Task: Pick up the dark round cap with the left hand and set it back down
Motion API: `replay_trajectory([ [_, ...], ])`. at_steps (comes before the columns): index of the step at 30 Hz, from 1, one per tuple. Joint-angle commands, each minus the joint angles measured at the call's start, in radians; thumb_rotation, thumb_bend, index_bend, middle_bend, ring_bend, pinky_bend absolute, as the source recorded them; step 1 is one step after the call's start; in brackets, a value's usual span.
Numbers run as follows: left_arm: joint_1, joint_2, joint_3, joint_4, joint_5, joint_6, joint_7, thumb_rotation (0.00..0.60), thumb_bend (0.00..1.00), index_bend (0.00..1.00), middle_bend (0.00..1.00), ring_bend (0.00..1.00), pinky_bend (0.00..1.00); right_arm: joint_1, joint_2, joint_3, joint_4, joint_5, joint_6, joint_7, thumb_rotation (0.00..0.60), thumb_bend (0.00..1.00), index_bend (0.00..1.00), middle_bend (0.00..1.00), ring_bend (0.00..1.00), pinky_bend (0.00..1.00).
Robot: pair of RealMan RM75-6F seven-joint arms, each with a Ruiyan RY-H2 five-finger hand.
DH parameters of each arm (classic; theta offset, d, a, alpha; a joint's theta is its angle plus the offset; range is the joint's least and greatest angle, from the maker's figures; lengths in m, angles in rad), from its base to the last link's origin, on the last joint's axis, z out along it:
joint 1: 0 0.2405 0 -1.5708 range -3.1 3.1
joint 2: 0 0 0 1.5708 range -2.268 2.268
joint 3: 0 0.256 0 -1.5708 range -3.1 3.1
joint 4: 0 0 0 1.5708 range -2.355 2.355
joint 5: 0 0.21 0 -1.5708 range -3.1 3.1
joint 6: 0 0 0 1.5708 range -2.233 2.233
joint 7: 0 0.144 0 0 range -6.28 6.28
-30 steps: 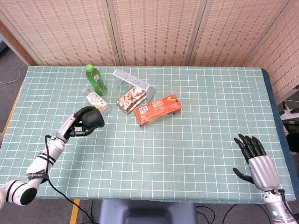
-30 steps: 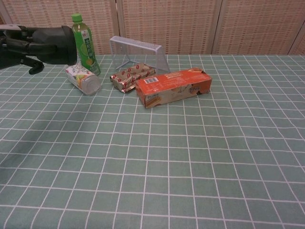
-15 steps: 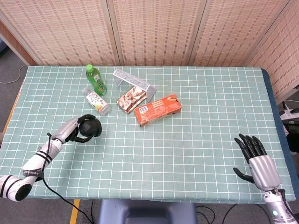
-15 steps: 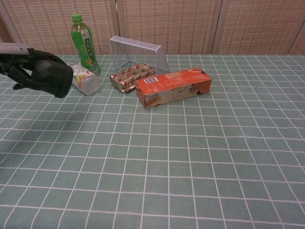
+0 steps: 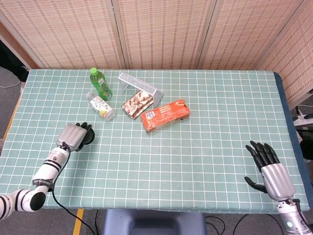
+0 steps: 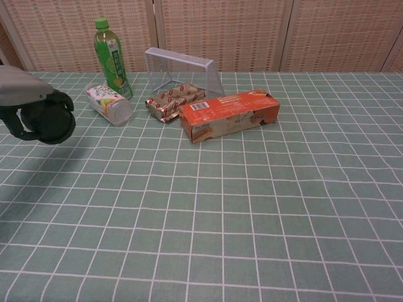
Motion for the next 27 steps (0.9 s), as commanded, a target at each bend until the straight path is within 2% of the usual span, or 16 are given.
replay_trajectory([
  [1,-0.067,-0.042,0.036,-0.09,-0.215,0.107,0.225,0.6,0.44,0.6,0.66,0.62,0.82,0.002,-0.005,0.002,0.004,0.005,-0.008,-0.01,0.6,0.12,0.0,0.0,0.0,0.0],
  [7,-0.064,-0.01,0.021,-0.125,-0.193,0.069,0.168,0.6,0.44,0.6,0.66,0.62,0.82,0.008,-0.018,0.0,0.006,0.009,-0.026,-0.034,0.6,0.12,0.0,0.0,0.0,0.0],
  [10,-0.055,0.026,-0.011,-0.174,-0.187,-0.022,0.048,0.6,0.44,0.6,0.66,0.61,0.81,0.009,-0.02,0.001,0.005,0.014,-0.031,-0.035,0.6,0.12,0.0,0.0,0.0,0.0],
  [13,-0.019,0.072,-0.089,-0.2,-0.114,-0.123,-0.17,0.6,0.44,0.6,0.66,0.61,0.8,0.01,-0.019,0.001,0.004,0.014,-0.031,-0.031,0.6,0.12,0.0,0.0,0.0,0.0],
  [16,0.05,0.086,-0.179,-0.202,0.038,-0.158,-0.429,0.6,0.44,0.6,0.66,0.61,0.8,0.009,-0.018,0.001,0.003,0.013,-0.03,-0.027,0.6,0.12,0.0,0.0,0.0,0.0],
  [17,0.082,0.086,-0.217,-0.204,0.096,-0.171,-0.554,0.6,0.44,0.6,0.66,0.61,0.8,0.009,-0.017,0.001,0.003,0.013,-0.029,-0.027,0.6,0.12,0.0,0.0,0.0,0.0],
  [20,0.15,0.08,-0.286,-0.178,0.233,-0.206,-0.846,0.6,0.44,0.61,0.66,0.6,0.78,0.009,-0.017,0.0,0.004,0.012,-0.028,-0.023,0.6,0.12,0.0,0.0,0.0,0.0],
  [23,0.183,0.081,-0.312,-0.128,0.326,-0.241,-1.041,0.6,0.44,0.61,0.66,0.6,0.78,0.008,-0.015,0.0,0.004,0.011,-0.025,-0.02,0.6,0.12,0.0,0.0,0.0,0.0],
  [27,0.192,0.097,-0.313,-0.073,0.392,-0.287,-1.164,0.6,0.44,0.62,0.66,0.6,0.78,0.008,-0.014,0.0,0.005,0.01,-0.024,-0.021,0.6,0.12,0.0,0.0,0.0,0.0],
])
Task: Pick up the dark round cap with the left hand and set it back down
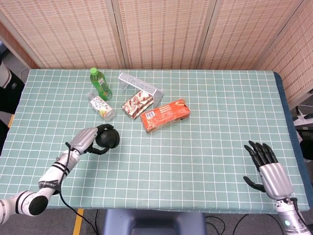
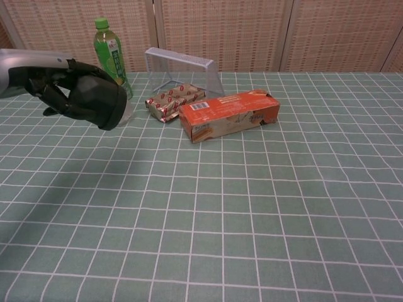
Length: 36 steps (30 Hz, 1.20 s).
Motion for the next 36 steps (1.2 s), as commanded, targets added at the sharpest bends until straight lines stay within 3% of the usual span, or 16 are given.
replay_trajectory([
  [1,0.077,0.03,-0.075,0.084,0.204,-0.109,-0.262,0.6,0.44,0.62,0.66,0.6,0.78,0.0,0.0,0.0,0.0,0.0,-0.001,-0.003,0.6,0.12,0.0,0.0,0.0,0.0],
  [6,0.031,0.058,0.004,0.146,0.226,-0.202,-0.132,0.6,0.44,0.63,0.67,0.6,0.79,0.0,0.0,-0.001,-0.001,-0.001,0.0,-0.007,0.6,0.12,0.0,0.0,0.0,0.0],
  [10,-0.039,0.067,0.113,0.214,0.167,-0.246,0.188,0.6,0.44,0.63,0.67,0.61,0.8,-0.002,0.003,-0.001,-0.002,-0.003,0.004,-0.006,0.6,0.12,0.0,0.0,0.0,0.0],
  [14,-0.121,0.053,0.236,0.183,-0.128,-0.197,0.528,0.6,0.44,0.62,0.66,0.6,0.78,-0.003,0.007,0.0,-0.004,-0.004,0.009,0.002,0.6,0.12,0.0,0.0,0.0,0.0],
  [17,-0.19,0.048,0.289,0.109,-0.336,-0.127,0.648,0.6,0.44,0.61,0.65,0.6,0.77,-0.003,0.009,0.001,-0.003,-0.003,0.01,0.007,0.6,0.12,0.0,0.0,0.0,0.0],
  [23,-0.263,0.032,0.343,0.041,-0.493,-0.043,0.759,0.6,0.44,0.6,0.65,0.6,0.77,-0.001,0.006,-0.001,-0.001,-0.006,0.006,0.004,0.6,0.12,0.0,0.0,0.0,0.0],
  [29,-0.275,-0.014,0.362,0.065,-0.516,-0.027,0.774,0.6,0.44,0.56,0.62,0.58,0.72,0.001,0.009,-0.007,-0.006,-0.01,0.0,0.02,0.6,0.12,0.0,0.0,0.0,0.0],
  [32,-0.277,-0.026,0.369,0.077,-0.514,-0.025,0.776,0.6,0.44,0.45,0.5,0.53,0.62,0.002,0.008,-0.006,-0.006,-0.008,-0.003,0.019,0.6,0.12,0.0,0.0,0.0,0.0],
  [36,-0.261,-0.046,0.367,0.095,-0.471,-0.012,0.758,0.6,0.44,0.33,0.35,0.39,0.47,0.003,0.007,-0.006,-0.006,-0.007,-0.005,0.018,0.6,0.12,0.0,0.0,0.0,0.0],
])
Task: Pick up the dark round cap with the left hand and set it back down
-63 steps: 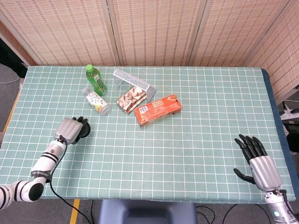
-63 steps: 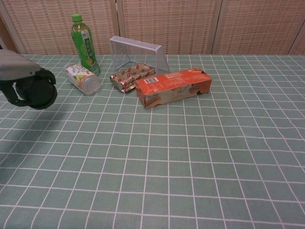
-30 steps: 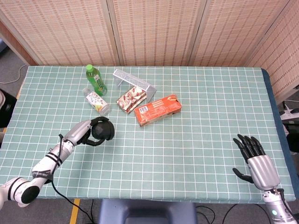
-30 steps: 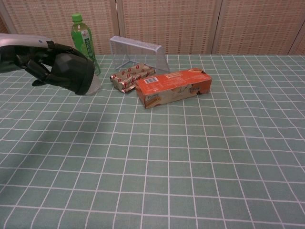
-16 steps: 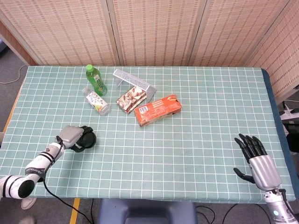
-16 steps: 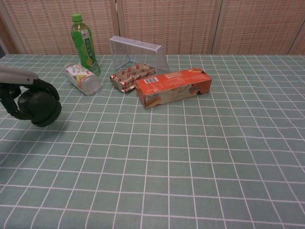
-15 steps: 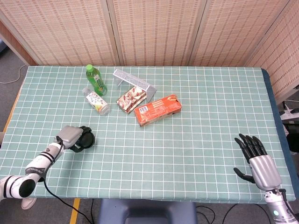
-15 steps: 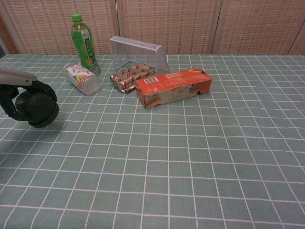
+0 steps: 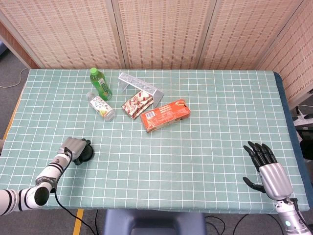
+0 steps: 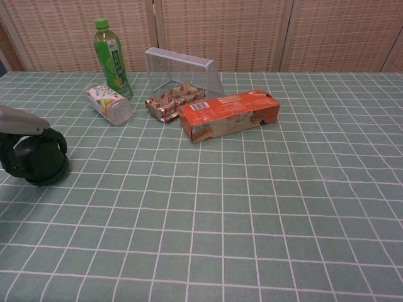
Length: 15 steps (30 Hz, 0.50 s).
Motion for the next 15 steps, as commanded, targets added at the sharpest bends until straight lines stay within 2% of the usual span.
replay_trajectory([
  [1,0.016,-0.017,-0.001,0.016,0.039,0.011,-0.016,0.6,0.44,0.3,0.32,0.36,0.43,0.0,0.0,0.0,-0.001,0.0,0.0,0.0,0.6,0.12,0.0,0.0,0.0,0.0],
  [8,0.035,-0.051,0.009,0.043,0.084,0.024,-0.018,0.6,0.43,0.05,0.06,0.11,0.24,-0.002,0.002,0.001,-0.002,-0.001,0.006,0.003,0.6,0.12,0.0,0.0,0.0,0.0],
  [12,0.043,-0.069,0.007,0.057,0.099,0.032,-0.02,0.6,0.42,0.0,0.0,0.01,0.16,-0.002,0.003,0.001,-0.001,-0.001,0.008,0.005,0.6,0.12,0.0,0.0,0.0,0.0],
  [15,0.05,-0.077,0.004,0.064,0.118,0.052,-0.017,0.6,0.41,0.0,0.0,0.0,0.13,-0.002,0.003,0.002,0.0,0.0,0.008,0.007,0.6,0.12,0.0,0.0,0.0,0.0],
])
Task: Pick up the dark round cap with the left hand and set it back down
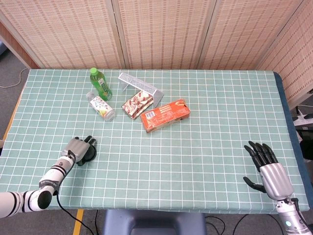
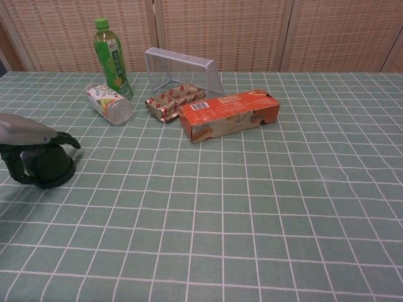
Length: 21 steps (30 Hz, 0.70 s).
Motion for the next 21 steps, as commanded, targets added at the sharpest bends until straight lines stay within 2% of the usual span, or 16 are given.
replay_trajectory([
  [1,0.009,-0.006,-0.005,0.004,0.017,0.019,0.0,0.6,0.41,0.0,0.0,0.0,0.13,0.0,0.0,0.0,0.001,0.0,0.0,0.001,0.6,0.12,0.0,0.0,0.0,0.0],
  [8,0.015,0.007,-0.015,-0.01,0.033,0.029,-0.007,0.6,0.41,0.0,0.0,0.0,0.12,0.001,0.0,0.001,0.001,0.001,-0.002,0.002,0.6,0.12,0.0,0.0,0.0,0.0],
  [12,0.011,0.023,-0.009,-0.029,0.007,0.021,0.007,0.6,0.41,0.0,0.0,0.0,0.11,0.0,0.0,-0.001,-0.001,-0.001,0.001,0.003,0.6,0.12,0.0,0.0,0.0,0.0],
  [21,0.02,0.007,-0.015,-0.011,0.012,0.033,0.013,0.6,0.38,0.0,0.0,0.0,0.06,-0.001,0.001,0.0,-0.001,-0.003,0.006,0.004,0.6,0.12,0.0,0.0,0.0,0.0],
])
